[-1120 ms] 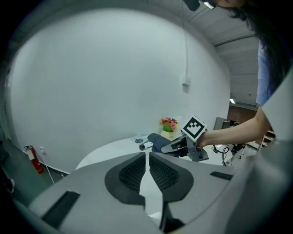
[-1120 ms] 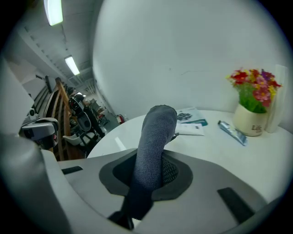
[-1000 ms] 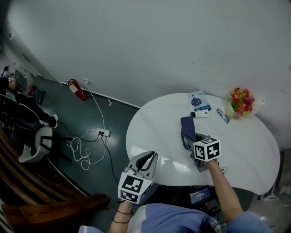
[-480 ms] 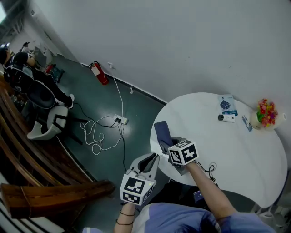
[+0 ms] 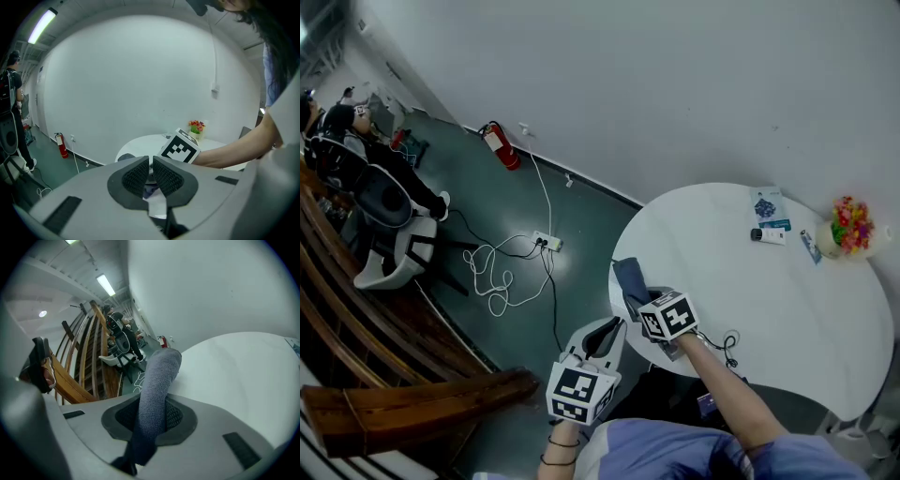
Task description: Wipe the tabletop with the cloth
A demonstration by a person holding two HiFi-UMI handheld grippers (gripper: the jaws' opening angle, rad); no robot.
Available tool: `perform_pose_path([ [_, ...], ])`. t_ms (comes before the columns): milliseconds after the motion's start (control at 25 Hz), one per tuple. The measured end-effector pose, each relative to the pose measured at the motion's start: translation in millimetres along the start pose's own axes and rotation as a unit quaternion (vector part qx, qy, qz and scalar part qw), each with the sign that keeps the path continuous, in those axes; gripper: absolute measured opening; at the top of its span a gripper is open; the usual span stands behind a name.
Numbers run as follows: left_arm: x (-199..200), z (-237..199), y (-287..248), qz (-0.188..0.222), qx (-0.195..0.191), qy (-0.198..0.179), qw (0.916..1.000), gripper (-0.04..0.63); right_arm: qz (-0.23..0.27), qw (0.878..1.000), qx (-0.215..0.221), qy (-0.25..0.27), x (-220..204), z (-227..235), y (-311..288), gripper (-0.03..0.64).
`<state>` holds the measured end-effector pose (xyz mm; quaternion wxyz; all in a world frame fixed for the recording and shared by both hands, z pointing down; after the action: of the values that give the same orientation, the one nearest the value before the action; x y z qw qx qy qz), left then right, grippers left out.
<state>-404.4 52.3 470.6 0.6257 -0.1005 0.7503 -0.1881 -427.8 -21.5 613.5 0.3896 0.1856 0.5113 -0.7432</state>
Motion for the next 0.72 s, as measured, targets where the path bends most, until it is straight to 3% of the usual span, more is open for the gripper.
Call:
perform_pose_path([
  [320,15.3,51.8,-44.9,0.004,-0.075,-0.020,0.9970,0.020,0.016,0.996,-0.080,-0.047,-31.3,79.4,80.2,0.071],
  [720,37.7,193.0,-106.5,0.007,-0.189,-0.058,0.9802,0.020,0.047,0.976,-0.174,-0.119,-100.9,178.8,226.2,0.071],
])
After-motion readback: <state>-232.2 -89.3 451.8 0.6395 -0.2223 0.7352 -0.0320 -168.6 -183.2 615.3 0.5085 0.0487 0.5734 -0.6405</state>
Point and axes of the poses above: the fingertips, and each gripper's own axes: y backward along the fingers, z to its right, x out of its top, the point moved 2 cm from there along y, backward along the fingers, and after that the axes turned 6 degrees about z, right-handed, at the moved point
